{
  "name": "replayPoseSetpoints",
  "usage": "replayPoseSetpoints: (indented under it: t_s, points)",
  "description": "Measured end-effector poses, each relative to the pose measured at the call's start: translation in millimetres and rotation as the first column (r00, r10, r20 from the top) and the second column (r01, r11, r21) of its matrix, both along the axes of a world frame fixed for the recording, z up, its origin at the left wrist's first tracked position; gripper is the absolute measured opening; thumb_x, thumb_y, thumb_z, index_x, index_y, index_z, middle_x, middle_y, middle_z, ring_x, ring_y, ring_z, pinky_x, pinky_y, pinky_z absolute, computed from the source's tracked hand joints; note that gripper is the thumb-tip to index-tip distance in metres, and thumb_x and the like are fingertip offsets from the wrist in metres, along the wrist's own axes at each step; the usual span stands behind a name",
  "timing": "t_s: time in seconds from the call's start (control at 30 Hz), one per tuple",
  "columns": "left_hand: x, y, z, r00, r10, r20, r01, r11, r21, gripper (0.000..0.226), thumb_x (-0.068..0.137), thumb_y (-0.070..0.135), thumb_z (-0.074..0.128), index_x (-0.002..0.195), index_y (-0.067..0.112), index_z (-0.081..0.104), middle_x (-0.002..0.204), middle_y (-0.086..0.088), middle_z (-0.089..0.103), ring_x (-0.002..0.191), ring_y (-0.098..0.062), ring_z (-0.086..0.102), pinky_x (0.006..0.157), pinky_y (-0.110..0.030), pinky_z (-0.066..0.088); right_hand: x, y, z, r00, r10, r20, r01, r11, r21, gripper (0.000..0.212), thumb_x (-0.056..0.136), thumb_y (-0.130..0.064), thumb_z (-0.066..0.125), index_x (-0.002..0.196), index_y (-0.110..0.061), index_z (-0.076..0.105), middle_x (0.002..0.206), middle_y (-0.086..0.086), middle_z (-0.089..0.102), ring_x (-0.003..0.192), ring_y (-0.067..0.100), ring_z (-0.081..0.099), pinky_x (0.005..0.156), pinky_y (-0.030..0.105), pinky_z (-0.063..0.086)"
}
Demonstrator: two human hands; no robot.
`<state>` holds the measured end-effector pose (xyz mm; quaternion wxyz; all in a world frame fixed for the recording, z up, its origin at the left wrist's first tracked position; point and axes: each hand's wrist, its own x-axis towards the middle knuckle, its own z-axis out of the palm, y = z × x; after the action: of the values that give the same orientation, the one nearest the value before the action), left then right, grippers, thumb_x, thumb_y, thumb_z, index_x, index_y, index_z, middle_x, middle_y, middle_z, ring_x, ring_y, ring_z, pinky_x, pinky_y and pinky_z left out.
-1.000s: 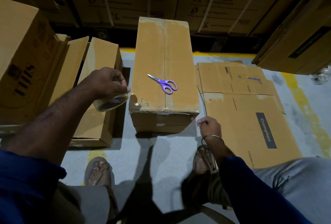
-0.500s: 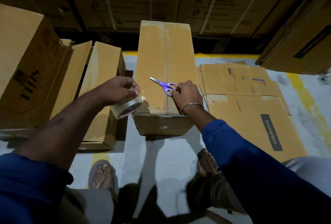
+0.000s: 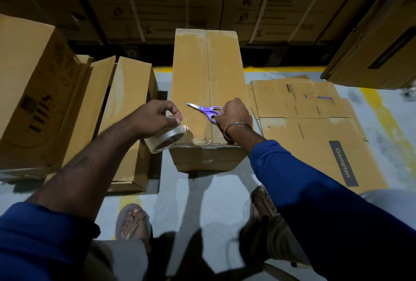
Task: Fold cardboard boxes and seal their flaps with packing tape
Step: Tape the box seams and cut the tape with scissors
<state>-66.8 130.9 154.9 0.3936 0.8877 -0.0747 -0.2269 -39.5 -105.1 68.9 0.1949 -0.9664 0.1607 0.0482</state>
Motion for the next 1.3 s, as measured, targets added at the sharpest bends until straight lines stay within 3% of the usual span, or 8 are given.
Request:
replayPoseSetpoints:
  t_s: [0.2,0.43,0.63,0.8,0.93,1.07,1.17,1.3]
  points:
    - [-16,0,23,0.995,0.062,0.080,-0.054,0.994,-0.090,0.008,0.090,0.031,0.070,0.091,0.024,0.074,0.105,-0.013,0.072,0.103,-0.041,0.064,0.092,-0.054,0.054,-42,-20,14,0.992,-0.111,-0.057,0.122,0.960,0.252,0.022,0.077,-0.032,0.079,0.072,-0.012,0.072,0.070,0.007,0.067,0.069,0.027,0.066,0.056,0.030,0.049]
    - [-87,-10,86,0.943,0.225,0.247,-0.128,0.927,-0.353,0.008,0.096,0.019,0.072,0.098,0.012,0.073,0.101,-0.007,0.073,0.089,-0.018,0.066,0.078,-0.035,0.051,-112,-18,84,0.994,-0.068,0.087,0.026,0.908,0.418,0.023,0.075,-0.024,0.083,0.069,-0.004,0.074,0.065,0.006,0.068,0.059,0.018,0.058,0.053,0.027,0.039]
    - [-194,38,151,0.883,0.304,0.357,-0.141,0.898,-0.417,0.010,0.096,0.015,0.070,0.099,0.006,0.071,0.099,-0.011,0.073,0.087,-0.041,0.065,0.072,-0.037,0.048,-161,38,164,0.966,0.191,0.174,-0.251,0.855,0.454,0.018,0.074,-0.024,0.084,0.071,-0.008,0.077,0.061,-0.002,0.065,0.055,0.010,0.053,0.055,0.028,0.039]
    - [-295,115,193,0.865,0.400,0.303,-0.268,0.878,-0.395,0.010,0.090,0.021,0.071,0.093,0.011,0.073,0.098,-0.014,0.072,0.093,-0.032,0.069,0.078,-0.039,0.050,-199,137,221,0.849,0.447,0.283,-0.528,0.749,0.399,0.020,0.071,-0.032,0.083,0.066,-0.013,0.077,0.066,0.006,0.069,0.064,0.021,0.065,0.056,0.038,0.050]
    - [-379,175,206,0.867,0.434,0.244,-0.368,0.889,-0.272,0.012,0.088,0.020,0.073,0.093,0.010,0.075,0.098,-0.007,0.074,0.094,-0.022,0.071,0.081,-0.032,0.053,-250,228,241,0.706,0.655,0.268,-0.706,0.621,0.340,0.021,0.071,-0.034,0.084,0.061,-0.017,0.076,0.061,0.002,0.068,0.057,0.011,0.061,0.050,0.029,0.042]
    - [-451,228,205,0.795,0.597,0.104,-0.562,0.791,-0.241,0.004,0.087,0.012,0.075,0.089,0.008,0.075,0.093,-0.017,0.075,0.088,-0.022,0.070,0.075,-0.024,0.053,-311,311,226,0.566,0.785,0.250,-0.814,0.485,0.319,0.034,0.071,-0.045,0.082,0.060,-0.014,0.073,0.061,0.003,0.067,0.061,0.018,0.063,0.053,0.038,0.052]
    - [-494,274,202,0.724,0.689,0.031,-0.681,0.722,-0.121,0.012,0.088,0.027,0.076,0.085,0.015,0.076,0.090,-0.020,0.074,0.082,-0.031,0.071,0.069,-0.026,0.052,-350,358,210,0.469,0.856,0.217,-0.870,0.404,0.284,0.037,0.073,-0.051,0.080,0.071,-0.014,0.075,0.080,0.005,0.068,0.075,0.021,0.063,0.051,0.032,0.042]
    - [-544,324,197,0.664,0.746,0.042,-0.747,0.665,-0.004,0.070,0.053,0.084,0.080,0.086,0.023,0.078,0.093,-0.008,0.077,0.092,-0.034,0.072,0.084,-0.046,0.053,-390,407,200,0.375,0.902,0.215,-0.904,0.303,0.301,0.037,0.077,-0.051,0.079,0.088,-0.016,0.074,0.102,0.008,0.061,0.089,0.028,0.063,0.064,0.035,0.049]
